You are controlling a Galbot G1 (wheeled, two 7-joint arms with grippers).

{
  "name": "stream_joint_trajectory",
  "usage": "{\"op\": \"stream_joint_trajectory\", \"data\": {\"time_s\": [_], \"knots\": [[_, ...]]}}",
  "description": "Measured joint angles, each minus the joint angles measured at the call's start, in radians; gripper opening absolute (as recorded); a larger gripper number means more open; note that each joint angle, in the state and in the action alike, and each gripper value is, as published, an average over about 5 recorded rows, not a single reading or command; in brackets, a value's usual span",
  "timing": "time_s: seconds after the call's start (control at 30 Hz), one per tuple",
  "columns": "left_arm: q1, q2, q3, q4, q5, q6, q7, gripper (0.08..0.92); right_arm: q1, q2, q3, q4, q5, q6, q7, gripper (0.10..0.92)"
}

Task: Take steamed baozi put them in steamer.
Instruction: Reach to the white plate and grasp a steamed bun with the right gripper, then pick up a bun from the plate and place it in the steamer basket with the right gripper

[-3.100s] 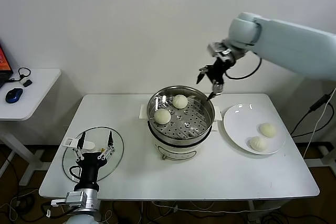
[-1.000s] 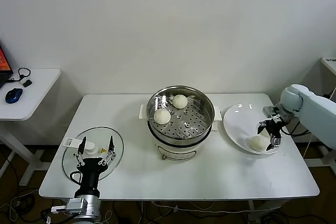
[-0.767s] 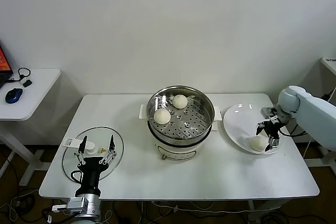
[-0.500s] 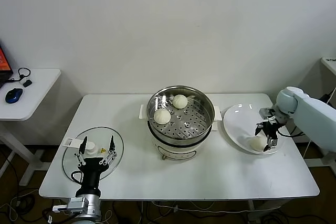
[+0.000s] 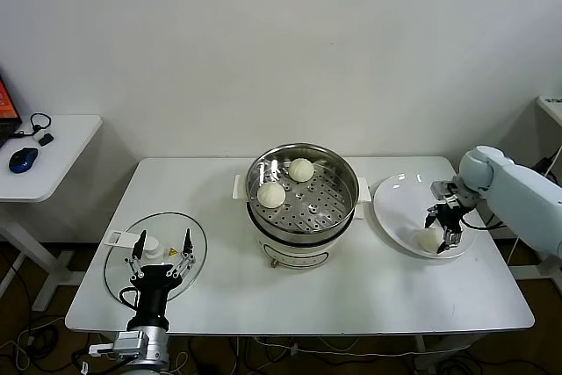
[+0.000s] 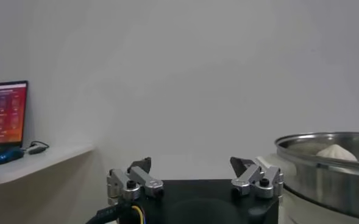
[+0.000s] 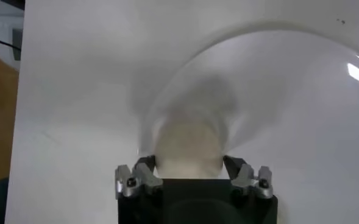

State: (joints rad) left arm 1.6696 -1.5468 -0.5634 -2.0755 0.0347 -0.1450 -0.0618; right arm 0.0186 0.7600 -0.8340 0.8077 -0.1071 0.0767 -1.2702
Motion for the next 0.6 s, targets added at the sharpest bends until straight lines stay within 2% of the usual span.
{"op": "stream_joint_trajectory", "data": {"time_s": [0.23, 0.6], "knots": [[-0.001, 0.000, 0.000, 0.001, 0.000, 0.000, 0.000, 0.823, -0.001, -0.004, 0.008, 0.000, -0.001, 0.002, -0.002, 0.629], [-0.004, 0.000, -0.001, 0.002, 0.000, 0.001, 0.000, 0.823, 0.058, -0.035, -0.030, 0.045, 0.028, 0.022, -0.016, 0.618]]}}
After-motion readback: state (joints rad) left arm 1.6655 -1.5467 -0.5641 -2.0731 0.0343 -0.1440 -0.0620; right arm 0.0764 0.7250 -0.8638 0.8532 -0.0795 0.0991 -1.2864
